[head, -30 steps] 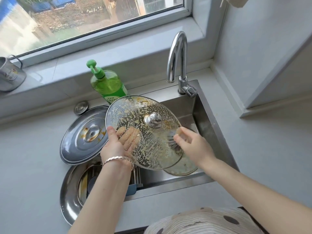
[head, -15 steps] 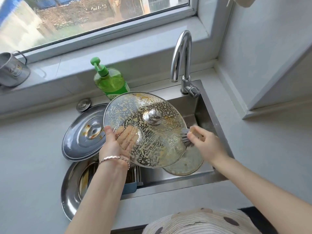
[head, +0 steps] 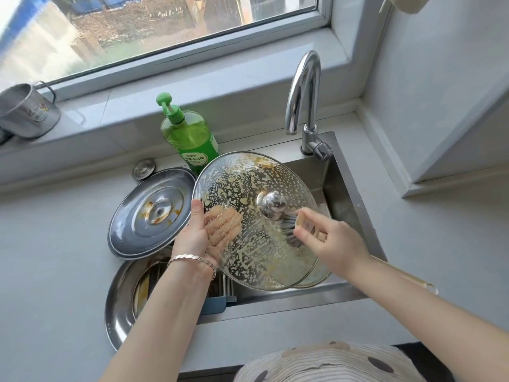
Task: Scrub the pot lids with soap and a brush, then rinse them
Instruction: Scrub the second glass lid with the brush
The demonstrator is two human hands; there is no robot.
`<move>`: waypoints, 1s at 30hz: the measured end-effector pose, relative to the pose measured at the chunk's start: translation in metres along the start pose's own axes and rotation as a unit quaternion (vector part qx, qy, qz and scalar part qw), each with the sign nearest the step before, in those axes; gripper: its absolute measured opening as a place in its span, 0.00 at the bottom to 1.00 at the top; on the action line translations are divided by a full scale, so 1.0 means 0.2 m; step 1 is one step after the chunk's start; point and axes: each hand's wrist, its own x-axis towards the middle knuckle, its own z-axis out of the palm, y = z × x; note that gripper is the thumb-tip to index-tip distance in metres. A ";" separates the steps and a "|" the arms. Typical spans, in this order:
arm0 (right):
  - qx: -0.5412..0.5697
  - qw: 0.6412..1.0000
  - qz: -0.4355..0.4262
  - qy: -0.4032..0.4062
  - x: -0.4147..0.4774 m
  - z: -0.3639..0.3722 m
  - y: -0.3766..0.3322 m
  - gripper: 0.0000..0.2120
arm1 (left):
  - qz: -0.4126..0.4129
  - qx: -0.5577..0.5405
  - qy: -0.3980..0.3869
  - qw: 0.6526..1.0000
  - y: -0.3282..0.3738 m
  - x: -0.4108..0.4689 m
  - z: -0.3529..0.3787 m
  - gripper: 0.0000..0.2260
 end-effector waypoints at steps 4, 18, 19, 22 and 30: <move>-0.030 0.979 0.200 -0.004 0.10 -0.04 0.18 0.10 | -0.002 0.021 0.012 1.000 -0.01 0.02 -0.01 0.19; 0.155 0.985 0.071 0.009 0.11 0.01 -0.06 0.10 | -0.112 0.148 -0.081 0.979 0.01 0.06 0.07 0.19; 0.159 0.984 0.077 0.021 0.11 0.01 -0.07 0.08 | -0.113 0.154 -0.098 0.977 0.03 0.06 0.08 0.18; 0.236 0.962 0.126 0.056 0.13 0.02 -0.10 0.07 | -0.091 0.132 -0.161 0.974 0.08 0.06 0.12 0.14; 0.461 0.826 0.302 0.117 0.28 -0.01 -0.15 0.09 | -0.024 0.140 -0.187 0.972 -0.14 -0.04 0.11 0.12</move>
